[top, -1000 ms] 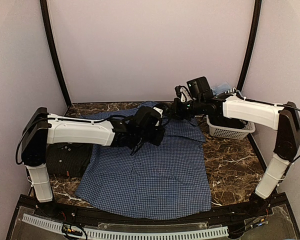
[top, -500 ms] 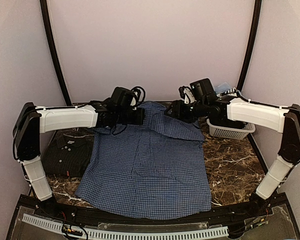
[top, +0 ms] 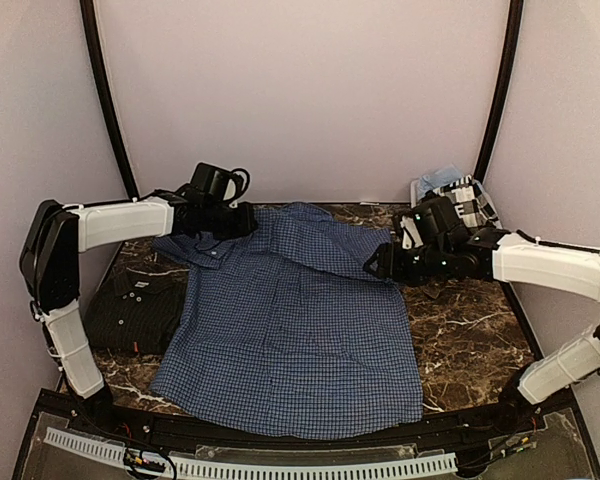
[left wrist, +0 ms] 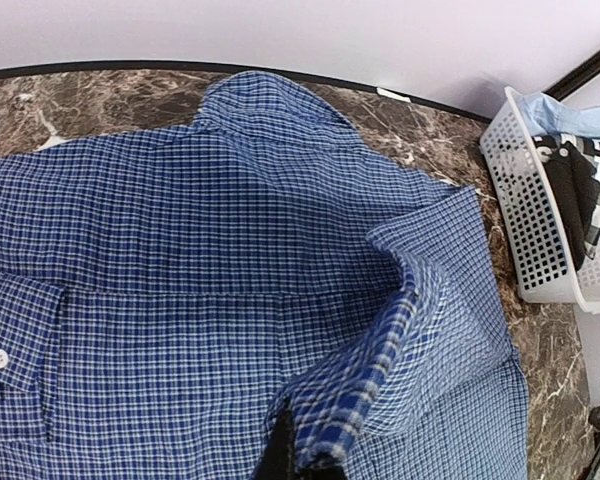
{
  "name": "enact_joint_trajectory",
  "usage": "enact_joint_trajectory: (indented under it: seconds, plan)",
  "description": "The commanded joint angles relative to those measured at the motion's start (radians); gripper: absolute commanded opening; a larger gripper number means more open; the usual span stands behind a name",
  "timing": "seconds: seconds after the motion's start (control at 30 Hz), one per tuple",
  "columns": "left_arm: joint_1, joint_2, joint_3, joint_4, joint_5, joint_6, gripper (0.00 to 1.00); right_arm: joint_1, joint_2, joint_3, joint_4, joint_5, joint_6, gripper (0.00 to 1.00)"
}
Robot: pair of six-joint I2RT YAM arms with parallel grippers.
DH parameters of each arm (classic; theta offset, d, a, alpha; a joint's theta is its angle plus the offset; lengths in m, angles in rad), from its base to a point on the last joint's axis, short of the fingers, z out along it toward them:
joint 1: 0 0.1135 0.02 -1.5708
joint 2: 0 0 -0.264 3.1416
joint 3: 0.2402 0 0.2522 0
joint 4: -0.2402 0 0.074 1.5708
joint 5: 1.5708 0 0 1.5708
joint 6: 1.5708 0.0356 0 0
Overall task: Fold and stack the long sleeve shirts
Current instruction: Fold the flattened shirt at the center of the board.
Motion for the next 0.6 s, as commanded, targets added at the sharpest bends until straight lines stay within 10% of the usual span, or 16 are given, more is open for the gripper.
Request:
enact_joint_trajectory:
  seconds: [0.0,0.57]
  plan:
    - [0.039,0.04,0.042,-0.046,0.057,0.004,0.0,0.024,-0.085,-0.116,-0.051,0.07,0.033,0.61]
    - [0.088,0.184,-0.04,-0.009,0.074,-0.014,0.0,0.052,0.103,-0.291,0.171,-0.012,0.097,0.32]
